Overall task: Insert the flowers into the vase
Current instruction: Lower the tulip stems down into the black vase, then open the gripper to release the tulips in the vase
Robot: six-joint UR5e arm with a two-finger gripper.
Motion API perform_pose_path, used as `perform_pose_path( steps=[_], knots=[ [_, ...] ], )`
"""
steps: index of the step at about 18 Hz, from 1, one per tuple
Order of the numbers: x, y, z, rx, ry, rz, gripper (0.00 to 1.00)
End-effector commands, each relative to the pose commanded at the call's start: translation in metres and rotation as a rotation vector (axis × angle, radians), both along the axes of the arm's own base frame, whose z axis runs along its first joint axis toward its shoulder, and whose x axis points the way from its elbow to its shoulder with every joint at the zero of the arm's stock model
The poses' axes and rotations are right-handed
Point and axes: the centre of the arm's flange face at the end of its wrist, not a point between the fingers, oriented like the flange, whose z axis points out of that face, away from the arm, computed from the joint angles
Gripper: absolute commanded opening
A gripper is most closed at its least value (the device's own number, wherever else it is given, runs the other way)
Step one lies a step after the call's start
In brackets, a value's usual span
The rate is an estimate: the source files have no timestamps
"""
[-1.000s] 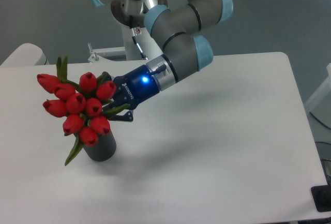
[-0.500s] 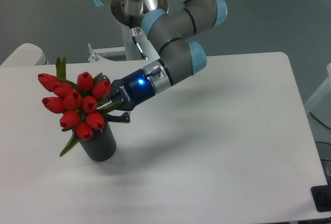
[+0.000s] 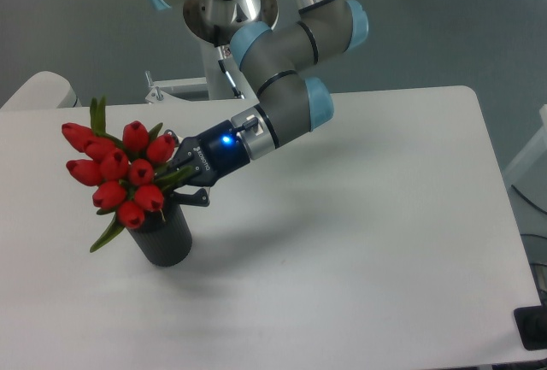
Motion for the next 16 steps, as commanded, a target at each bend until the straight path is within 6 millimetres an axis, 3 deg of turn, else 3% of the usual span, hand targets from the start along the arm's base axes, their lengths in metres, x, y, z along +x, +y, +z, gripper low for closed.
perform_pose_path(
  steps=[7,16],
  knots=[
    [-0.0006,-0.0005,-0.0073,-0.010,-0.014,0.002,0.73],
    [-0.0025,-0.0040,-0.0104,-0.018,-0.025,0.010,1.00]
  ],
)
